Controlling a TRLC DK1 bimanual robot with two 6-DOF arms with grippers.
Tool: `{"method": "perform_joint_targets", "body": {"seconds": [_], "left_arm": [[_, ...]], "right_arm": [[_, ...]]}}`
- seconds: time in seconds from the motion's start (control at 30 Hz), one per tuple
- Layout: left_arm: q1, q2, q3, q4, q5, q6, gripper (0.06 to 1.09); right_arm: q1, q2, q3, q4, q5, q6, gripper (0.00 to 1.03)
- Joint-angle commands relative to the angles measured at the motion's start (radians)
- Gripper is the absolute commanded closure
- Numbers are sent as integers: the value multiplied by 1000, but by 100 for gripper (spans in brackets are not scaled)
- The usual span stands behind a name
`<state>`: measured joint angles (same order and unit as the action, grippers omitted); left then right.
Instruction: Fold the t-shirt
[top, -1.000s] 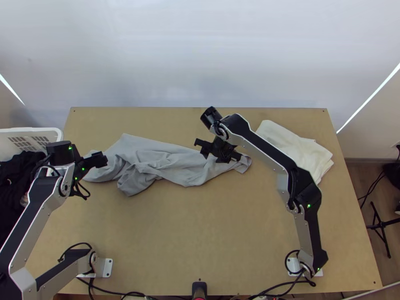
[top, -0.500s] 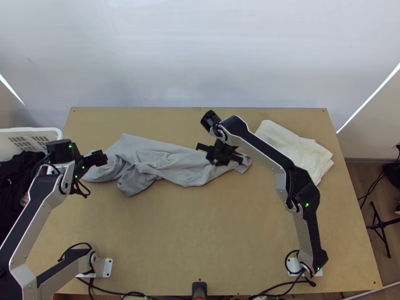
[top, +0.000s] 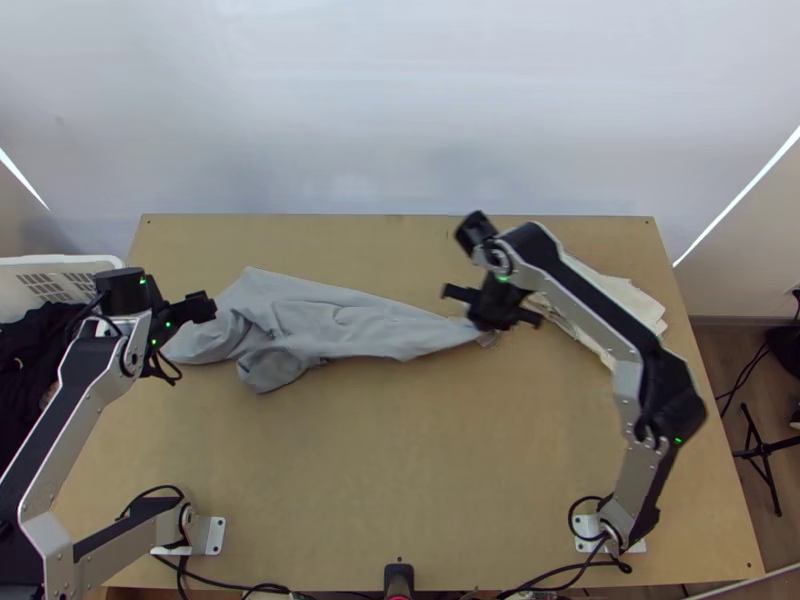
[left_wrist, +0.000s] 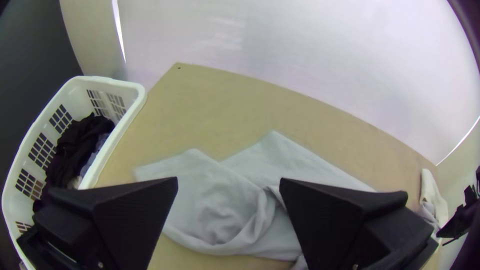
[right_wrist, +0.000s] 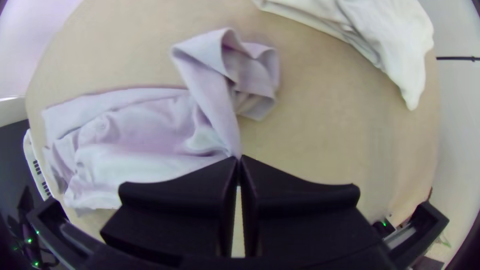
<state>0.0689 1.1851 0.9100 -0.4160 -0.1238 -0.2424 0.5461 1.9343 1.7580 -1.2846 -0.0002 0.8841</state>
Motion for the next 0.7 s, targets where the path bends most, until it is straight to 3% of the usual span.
{"method": "perform_joint_targets", "body": {"seconds": [0.0,0.17,0.37,0.5,0.67], "left_arm": [[-34,51,59,-3,1,-11,10],[-60,85,112,-7,0,-14,10],[-95,123,165,-15,1,-14,10],[-119,169,208,-27,1,-14,10],[-152,258,279,-60,1,-5,10]], "right_arm": [[-140,-87,-195,-93,23,-25,100],[-189,-121,-219,-93,22,-39,100],[-160,-184,-55,39,22,-34,100],[-117,-184,63,47,35,-60,100],[-106,-219,-58,16,37,-71,100]]}}
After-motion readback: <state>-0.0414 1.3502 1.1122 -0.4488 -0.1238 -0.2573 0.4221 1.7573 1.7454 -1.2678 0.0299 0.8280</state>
